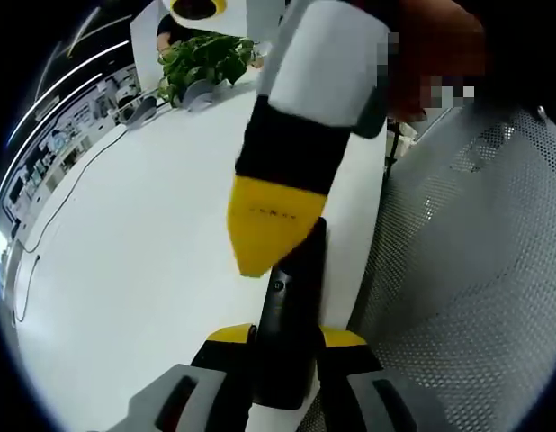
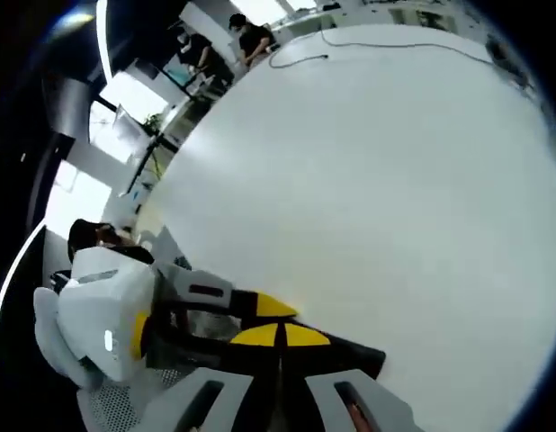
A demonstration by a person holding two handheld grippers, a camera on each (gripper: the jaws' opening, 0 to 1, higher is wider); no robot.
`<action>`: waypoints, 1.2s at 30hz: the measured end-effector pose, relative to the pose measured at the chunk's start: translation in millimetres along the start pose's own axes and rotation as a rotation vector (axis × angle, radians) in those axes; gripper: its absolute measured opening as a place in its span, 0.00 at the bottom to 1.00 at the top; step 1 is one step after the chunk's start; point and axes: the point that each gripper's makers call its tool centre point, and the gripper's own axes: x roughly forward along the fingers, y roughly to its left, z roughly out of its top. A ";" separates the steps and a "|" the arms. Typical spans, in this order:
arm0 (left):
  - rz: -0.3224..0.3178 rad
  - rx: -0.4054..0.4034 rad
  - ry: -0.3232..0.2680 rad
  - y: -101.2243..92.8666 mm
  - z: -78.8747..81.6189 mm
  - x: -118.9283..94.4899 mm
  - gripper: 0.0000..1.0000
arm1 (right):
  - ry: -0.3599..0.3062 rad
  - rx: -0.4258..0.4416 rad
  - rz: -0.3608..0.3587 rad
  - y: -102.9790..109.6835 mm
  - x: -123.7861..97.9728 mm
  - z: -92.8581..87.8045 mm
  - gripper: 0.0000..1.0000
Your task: Press the specified remote control buttons in sequence, fully releasing each button before pressing the next.
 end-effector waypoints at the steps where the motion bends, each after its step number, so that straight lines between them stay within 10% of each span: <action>1: 0.001 -0.005 0.003 0.2 0.0 0.2 0.27 | -0.050 0.010 -0.002 0.8 -5.2 6.4 0.00; 13: 0.010 -0.012 0.026 0.5 0.5 0.7 0.26 | -0.434 -0.333 -0.167 19.2 -85.4 44.0 0.00; 20: 0.014 -0.018 0.030 1.1 1.0 1.0 0.26 | -0.656 -0.335 -0.307 8.7 -146.5 49.7 0.00; 28: 0.020 -0.024 0.027 1.3 2.0 1.3 0.26 | -0.744 -0.351 -0.513 -12.0 -194.8 37.0 0.01; 36: 0.024 -0.026 0.025 2.4 3.3 2.7 0.26 | -0.771 -0.326 -0.574 -14.6 -210.5 20.9 0.29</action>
